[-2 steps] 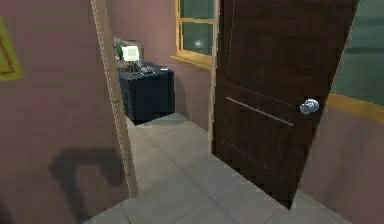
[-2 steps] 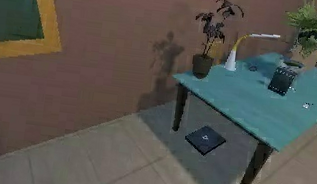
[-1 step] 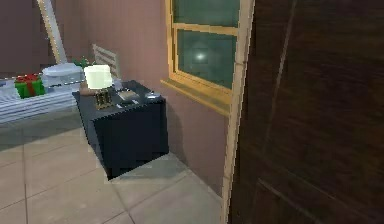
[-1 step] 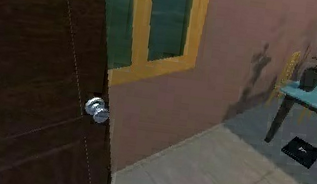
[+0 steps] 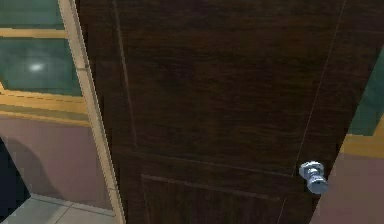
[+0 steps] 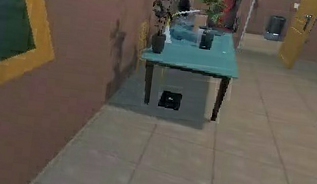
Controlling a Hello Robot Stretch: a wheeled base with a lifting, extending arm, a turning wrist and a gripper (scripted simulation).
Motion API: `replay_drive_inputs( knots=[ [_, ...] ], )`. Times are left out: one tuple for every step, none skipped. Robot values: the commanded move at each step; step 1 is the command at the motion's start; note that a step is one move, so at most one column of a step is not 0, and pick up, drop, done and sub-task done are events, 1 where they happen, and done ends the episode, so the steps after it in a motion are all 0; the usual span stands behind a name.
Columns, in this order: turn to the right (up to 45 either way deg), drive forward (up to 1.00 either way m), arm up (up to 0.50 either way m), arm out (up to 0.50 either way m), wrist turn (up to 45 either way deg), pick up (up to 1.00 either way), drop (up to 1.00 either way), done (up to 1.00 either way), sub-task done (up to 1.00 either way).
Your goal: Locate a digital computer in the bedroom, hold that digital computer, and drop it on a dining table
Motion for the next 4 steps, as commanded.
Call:
replay_drive_inputs(
  knots=[
    [0.0, 0.05, 0.00, 0.00, 0.0, 0.00, 0.00, 0.00, 0.00],
    [-45.0, 0.00, 0.00, 0.00, 0.0, 0.00, 0.00, 0.00, 0.00],
    [-27.0, 0.00, 0.00, 0.00, 0.0, 0.00, 0.00, 0.00, 0.00],
    [0.0, 0.30, 0.00, 0.00, 0.0, 0.00, 0.00, 0.00, 0.00]
  ],
)
